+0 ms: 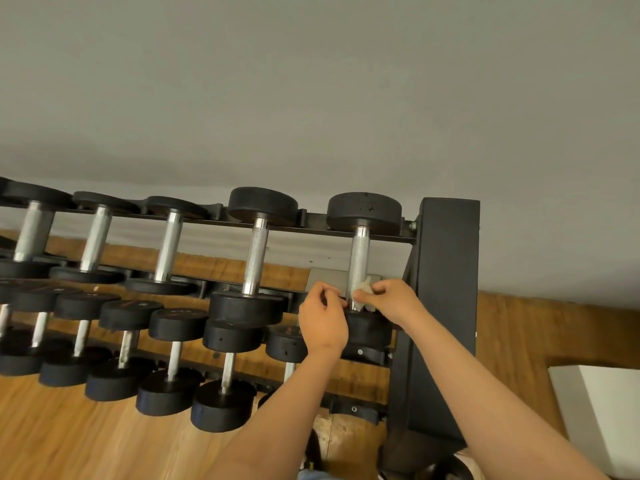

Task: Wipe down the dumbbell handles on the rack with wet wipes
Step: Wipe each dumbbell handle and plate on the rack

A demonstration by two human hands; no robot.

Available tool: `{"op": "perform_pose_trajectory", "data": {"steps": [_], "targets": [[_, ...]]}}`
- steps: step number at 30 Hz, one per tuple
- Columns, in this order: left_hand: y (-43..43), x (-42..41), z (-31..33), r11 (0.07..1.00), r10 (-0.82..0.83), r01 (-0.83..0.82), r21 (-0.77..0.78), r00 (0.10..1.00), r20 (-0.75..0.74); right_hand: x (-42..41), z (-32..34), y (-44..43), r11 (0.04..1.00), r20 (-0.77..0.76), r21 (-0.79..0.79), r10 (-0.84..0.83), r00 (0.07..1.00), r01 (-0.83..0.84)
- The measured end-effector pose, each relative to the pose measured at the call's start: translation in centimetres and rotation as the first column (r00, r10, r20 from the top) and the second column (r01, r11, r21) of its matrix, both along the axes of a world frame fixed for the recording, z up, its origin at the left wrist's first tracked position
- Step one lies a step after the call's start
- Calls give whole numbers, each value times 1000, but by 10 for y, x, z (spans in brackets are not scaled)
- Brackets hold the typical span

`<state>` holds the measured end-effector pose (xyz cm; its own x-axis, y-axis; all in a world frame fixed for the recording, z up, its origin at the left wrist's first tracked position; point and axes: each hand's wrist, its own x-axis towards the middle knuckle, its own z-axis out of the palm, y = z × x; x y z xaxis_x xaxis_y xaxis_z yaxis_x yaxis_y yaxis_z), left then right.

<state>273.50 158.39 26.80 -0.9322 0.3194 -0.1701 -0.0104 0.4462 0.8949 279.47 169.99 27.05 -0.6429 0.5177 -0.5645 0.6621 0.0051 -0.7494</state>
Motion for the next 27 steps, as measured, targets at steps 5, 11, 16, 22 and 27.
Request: {"op": "perform_pose_trajectory", "data": {"steps": [5, 11, 16, 22, 27], "targets": [[-1, 0, -1, 1000, -2, 2, -2, 1000, 5, 8, -2, -3, 998, -13, -54, 14, 1000, -15], [1, -1, -5, 1000, 15, -15, -20, 1000, 12, -3, 5, -5, 996, 45, -88, 4, 999, 0], [1, -1, -5, 1000, 17, -17, -16, 1000, -20, -6, 5, -3, 992, 61, -114, -43, 997, 50], [1, -1, -2, 1000, 14, -14, 9, 1000, -10, -19, 8, 0, 930, -69, -200, -328, 942, 309], [1, -1, -3, 1000, 10, -10, 21, 1000, -7, -48, 31, 28, 865, -171, -189, -496, 851, 466]]}}
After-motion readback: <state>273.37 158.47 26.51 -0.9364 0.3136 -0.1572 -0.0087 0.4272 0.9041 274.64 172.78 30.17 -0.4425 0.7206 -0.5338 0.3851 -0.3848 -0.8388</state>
